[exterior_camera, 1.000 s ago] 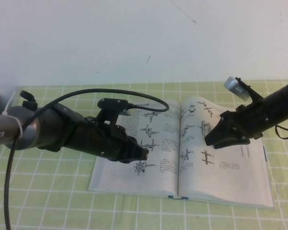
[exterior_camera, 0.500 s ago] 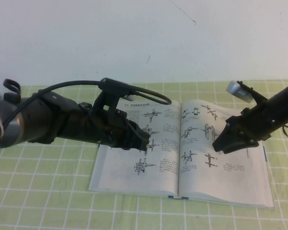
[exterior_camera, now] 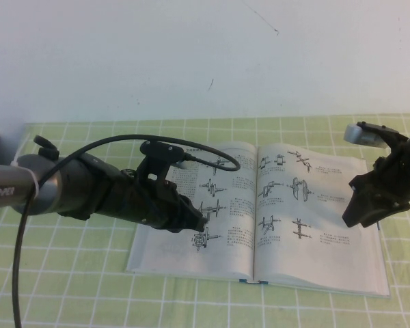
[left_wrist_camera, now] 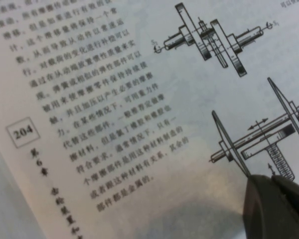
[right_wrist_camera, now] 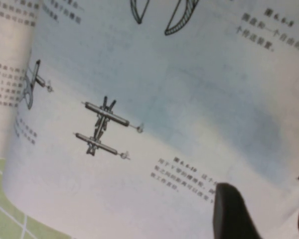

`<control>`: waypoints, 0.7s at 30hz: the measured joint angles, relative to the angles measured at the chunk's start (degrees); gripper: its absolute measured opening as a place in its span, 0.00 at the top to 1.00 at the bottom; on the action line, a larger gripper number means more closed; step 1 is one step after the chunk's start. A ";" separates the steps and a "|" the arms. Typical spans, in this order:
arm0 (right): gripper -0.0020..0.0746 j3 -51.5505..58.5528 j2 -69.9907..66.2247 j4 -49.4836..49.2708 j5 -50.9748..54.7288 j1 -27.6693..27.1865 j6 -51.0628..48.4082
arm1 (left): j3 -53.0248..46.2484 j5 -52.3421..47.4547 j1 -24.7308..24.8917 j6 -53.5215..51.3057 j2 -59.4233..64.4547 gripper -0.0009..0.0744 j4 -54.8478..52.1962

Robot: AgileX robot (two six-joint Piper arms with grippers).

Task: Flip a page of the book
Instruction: Open the closed book

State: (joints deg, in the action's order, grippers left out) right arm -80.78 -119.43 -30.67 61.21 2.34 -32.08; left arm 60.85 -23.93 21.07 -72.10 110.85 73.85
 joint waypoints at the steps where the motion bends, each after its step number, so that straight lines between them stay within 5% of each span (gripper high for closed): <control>1: 0.59 0.00 0.00 0.11 -0.10 0.00 0.13 | -0.01 0.00 0.00 0.00 0.10 0.99 0.00; 21: 0.59 -0.24 -3.05 -5.10 -1.39 -0.43 0.43 | 0.11 0.95 0.00 7.48 0.41 0.99 -2.08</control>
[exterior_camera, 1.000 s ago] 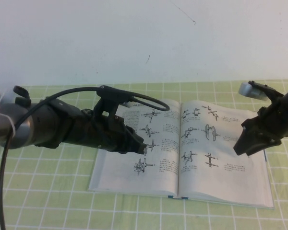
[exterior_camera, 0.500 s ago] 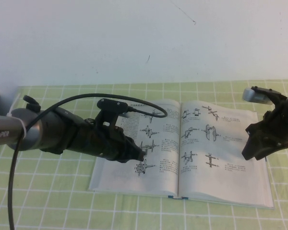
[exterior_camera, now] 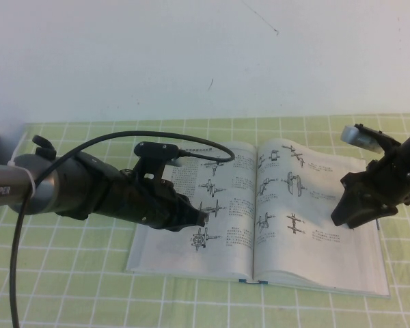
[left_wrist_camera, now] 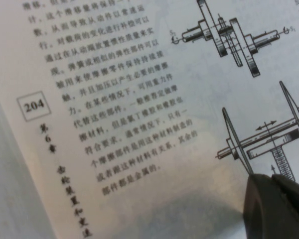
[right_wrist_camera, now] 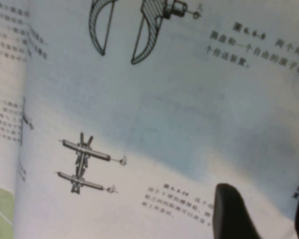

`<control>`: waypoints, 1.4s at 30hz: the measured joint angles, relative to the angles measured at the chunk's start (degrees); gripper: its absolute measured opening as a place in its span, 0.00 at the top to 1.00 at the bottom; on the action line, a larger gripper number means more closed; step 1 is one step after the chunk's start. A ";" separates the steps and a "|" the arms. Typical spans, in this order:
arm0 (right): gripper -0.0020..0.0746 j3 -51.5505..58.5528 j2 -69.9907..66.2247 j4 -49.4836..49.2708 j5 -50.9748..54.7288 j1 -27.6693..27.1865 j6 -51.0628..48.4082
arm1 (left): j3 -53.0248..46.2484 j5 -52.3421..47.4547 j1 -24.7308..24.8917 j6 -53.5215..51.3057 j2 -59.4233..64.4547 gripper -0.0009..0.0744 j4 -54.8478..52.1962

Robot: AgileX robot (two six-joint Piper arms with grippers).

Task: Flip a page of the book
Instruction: Open the closed book

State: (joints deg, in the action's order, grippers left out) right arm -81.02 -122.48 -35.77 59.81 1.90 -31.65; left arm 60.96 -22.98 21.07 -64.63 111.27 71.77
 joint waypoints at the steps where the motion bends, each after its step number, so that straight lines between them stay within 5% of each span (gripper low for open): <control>1: 0.59 0.00 -0.27 -1.33 0.00 0.00 -0.58 | 0.00 0.00 0.00 0.00 0.00 0.99 0.00; 21: 0.59 -0.60 -4.75 -19.52 -0.41 3.89 -11.13 | 0.00 -0.12 0.00 0.23 0.00 0.99 0.00; 30: 0.59 -0.60 -5.33 -20.58 -0.42 3.92 -12.20 | -0.11 -10.56 0.08 -0.88 -3.64 0.99 -1.70; 42: 0.59 -0.60 -5.79 -21.21 -0.31 3.92 -12.67 | -0.15 -13.08 15.15 -2.19 -21.71 0.99 -21.09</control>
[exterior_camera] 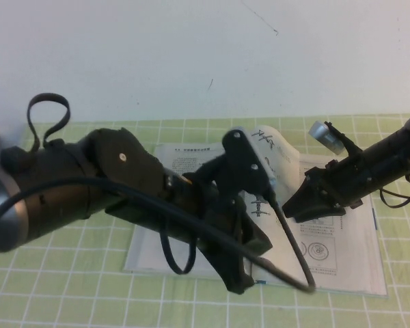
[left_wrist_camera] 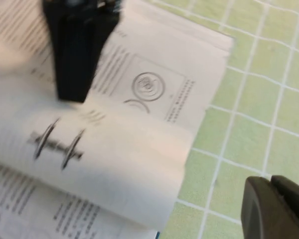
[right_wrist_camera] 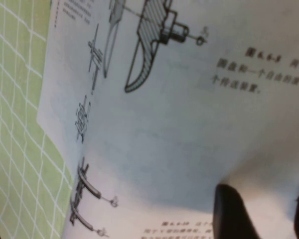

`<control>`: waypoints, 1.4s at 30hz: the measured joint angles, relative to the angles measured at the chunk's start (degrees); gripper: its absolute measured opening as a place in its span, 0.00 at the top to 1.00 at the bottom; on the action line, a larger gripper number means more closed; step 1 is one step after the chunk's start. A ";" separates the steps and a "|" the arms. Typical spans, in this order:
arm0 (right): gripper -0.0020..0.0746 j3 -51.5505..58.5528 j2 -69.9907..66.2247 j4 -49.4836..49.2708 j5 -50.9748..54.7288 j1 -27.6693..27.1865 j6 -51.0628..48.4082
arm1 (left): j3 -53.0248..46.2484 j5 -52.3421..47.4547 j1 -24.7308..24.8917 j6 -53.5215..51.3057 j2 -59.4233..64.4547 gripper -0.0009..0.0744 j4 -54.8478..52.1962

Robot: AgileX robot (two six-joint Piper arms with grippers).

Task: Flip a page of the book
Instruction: Open the closed book

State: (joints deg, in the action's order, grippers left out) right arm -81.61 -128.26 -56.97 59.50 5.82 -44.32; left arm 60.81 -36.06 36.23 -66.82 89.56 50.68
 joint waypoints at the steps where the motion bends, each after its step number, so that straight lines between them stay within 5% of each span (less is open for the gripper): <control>1: 0.59 0.00 0.00 -0.04 0.00 0.00 0.00 | 0.00 0.76 1.49 0.00 -0.20 0.99 -1.88; 12: 0.59 0.00 0.00 -0.17 0.00 0.00 -0.36 | -3.46 7.24 7.47 5.79 1.62 0.99 -16.67; 21: 0.59 0.00 0.00 -0.39 0.11 0.00 -0.79 | -5.03 18.33 9.48 6.29 3.57 0.99 -17.02; 42: 0.59 0.00 -0.03 -0.79 0.19 0.00 -1.14 | -5.03 24.28 10.32 11.51 10.19 0.99 -16.80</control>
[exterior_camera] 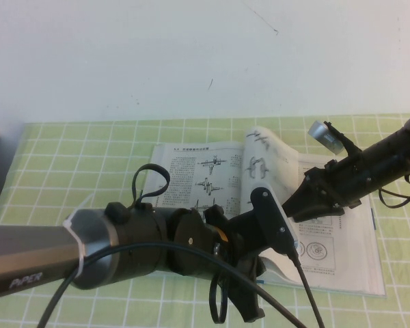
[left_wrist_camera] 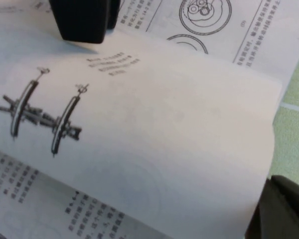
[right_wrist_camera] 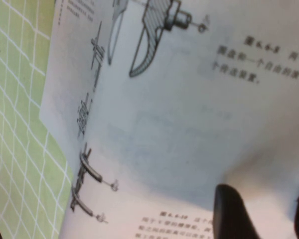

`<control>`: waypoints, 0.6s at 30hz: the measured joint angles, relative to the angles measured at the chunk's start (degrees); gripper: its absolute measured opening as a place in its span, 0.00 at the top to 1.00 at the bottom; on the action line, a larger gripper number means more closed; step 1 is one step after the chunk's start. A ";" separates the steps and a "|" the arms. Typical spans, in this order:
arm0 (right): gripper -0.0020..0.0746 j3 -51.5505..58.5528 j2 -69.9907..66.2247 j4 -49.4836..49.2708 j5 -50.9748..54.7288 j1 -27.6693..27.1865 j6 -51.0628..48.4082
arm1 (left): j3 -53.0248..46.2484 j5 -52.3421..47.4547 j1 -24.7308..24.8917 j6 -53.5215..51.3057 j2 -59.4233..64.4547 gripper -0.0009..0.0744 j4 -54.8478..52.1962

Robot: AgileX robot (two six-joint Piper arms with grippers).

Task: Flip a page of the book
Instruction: Open the closed book

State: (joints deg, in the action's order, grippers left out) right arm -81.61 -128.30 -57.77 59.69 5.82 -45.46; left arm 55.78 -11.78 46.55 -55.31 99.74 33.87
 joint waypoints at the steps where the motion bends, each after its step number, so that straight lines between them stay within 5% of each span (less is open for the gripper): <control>1: 0.59 0.00 0.00 0.00 0.00 0.00 0.00 | 0.00 0.40 0.00 0.27 0.17 0.99 0.00; 18: 0.59 0.00 0.27 -0.17 0.49 0.00 -0.13 | -0.03 2.93 0.13 8.34 0.91 0.99 0.30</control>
State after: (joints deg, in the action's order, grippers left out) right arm -81.61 -128.03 -57.94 60.19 5.82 -45.59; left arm 55.74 -8.85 46.68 -46.96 100.65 34.18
